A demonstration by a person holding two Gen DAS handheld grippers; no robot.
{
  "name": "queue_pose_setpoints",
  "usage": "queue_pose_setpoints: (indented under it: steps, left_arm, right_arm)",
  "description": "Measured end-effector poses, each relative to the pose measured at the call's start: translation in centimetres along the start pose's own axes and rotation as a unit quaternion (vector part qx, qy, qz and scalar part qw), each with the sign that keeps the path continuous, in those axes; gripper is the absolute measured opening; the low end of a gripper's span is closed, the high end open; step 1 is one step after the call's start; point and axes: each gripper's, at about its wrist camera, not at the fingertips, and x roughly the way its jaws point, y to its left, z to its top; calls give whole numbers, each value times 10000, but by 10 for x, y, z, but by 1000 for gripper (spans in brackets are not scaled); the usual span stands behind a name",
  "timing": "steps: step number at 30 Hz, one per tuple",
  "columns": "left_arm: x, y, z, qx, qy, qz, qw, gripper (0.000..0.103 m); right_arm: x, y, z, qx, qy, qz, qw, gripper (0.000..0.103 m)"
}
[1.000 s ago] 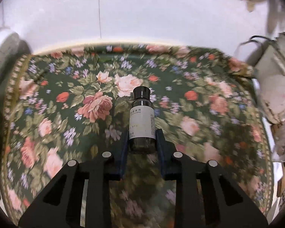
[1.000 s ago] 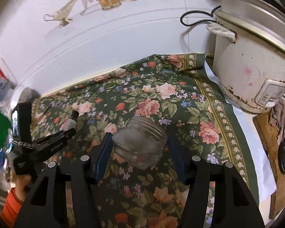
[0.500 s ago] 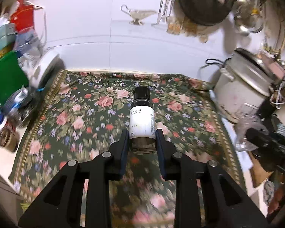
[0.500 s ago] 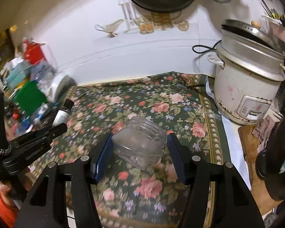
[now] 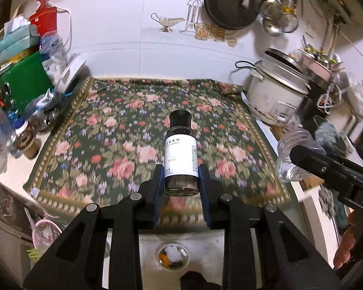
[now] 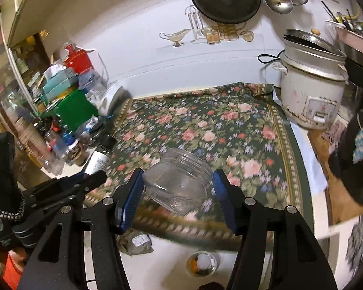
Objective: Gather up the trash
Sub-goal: 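Carry the small bottle and glass jar down over the floor bowl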
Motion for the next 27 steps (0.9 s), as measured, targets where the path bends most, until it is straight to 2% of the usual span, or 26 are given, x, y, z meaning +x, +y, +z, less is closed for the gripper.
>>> queue_pose_setpoints:
  steps: [8,15,22,27]
  left_arm:
    - [-64,34,-65,217,85,-69,9997,27]
    - [-102,56,-114,223,290,-58,9993,27]
    - [-107,58,-151,156,679,-187,9974,27]
    - [-90,51,-175,66,938,-270,9952,27]
  right_arm:
    - [-20,51,-62,240,108,-198,9995,55]
    - [-35,79,-105,320,254,-261,9988,55]
    - [-40,84,-135,449,567,-413,9965,55]
    - [-33,76,-155,444,835,-506,9942,55]
